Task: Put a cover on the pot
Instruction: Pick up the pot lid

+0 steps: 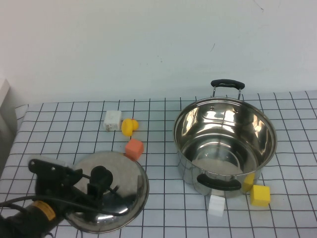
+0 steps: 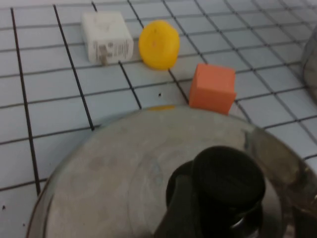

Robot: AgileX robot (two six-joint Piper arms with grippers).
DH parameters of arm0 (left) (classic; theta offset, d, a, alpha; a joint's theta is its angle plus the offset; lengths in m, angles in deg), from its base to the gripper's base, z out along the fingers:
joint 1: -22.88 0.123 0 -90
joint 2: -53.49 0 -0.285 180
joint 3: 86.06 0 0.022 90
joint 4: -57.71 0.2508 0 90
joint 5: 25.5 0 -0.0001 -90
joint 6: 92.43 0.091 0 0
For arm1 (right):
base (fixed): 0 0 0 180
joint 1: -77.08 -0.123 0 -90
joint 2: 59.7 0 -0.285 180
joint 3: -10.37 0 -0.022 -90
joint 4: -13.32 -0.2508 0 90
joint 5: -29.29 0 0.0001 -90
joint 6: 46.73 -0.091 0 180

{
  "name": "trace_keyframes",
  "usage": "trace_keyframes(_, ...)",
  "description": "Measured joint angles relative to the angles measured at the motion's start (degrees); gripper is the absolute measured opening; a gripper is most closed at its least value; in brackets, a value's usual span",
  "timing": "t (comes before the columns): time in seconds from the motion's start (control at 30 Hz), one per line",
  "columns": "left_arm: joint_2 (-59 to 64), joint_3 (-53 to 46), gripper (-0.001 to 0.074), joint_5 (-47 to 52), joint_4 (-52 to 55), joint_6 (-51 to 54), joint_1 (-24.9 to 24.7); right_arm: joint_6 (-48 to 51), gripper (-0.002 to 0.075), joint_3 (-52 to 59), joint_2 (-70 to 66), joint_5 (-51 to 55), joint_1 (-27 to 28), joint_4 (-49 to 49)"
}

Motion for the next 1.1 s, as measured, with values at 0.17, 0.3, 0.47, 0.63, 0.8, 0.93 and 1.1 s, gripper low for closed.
trace_keyframes(0.17,4.35,2.37,0.0572,-0.37,-7.44,2.76,-4.25,0.0,0.0009,0.0,0.0,0.0,0.0,0.0)
trace_keyframes(0.3,7.81,4.91,0.0573,-0.64,-9.71,2.75,-5.86,0.0,0.0009,0.0,0.0,0.0,0.0,0.0)
trace_keyframes(0.47,10.21,6.25,0.0522,-1.19,-13.63,2.75,-6.6,0.0,0.0009,0.0,0.0,0.0,0.0,0.0)
trace_keyframes(0.63,10.39,6.25,0.0398,-1.94,-15.3,3.17,-6.6,0.0,0.0009,0.0,0.0,0.0,0.0,0.0)
trace_keyframes(0.8,10.39,6.25,0.0333,-2.38,-15.75,3.31,-6.6,0.0,0.0009,0.0,0.0,0.0,0.0,0.0)
trace_keyframes(0.93,9.77,6.25,0.0333,-1.77,-16.01,3.31,-6.68,0.0,0.0009,0.0,0.0,0.0,0.0,0.0)
trace_keyframes(1.1,2.33,4.93,0.0333,1.0,-16.23,2.41,-6.68,0.0,0.0009,0.0,0.0,0.0,0.0,0.0)
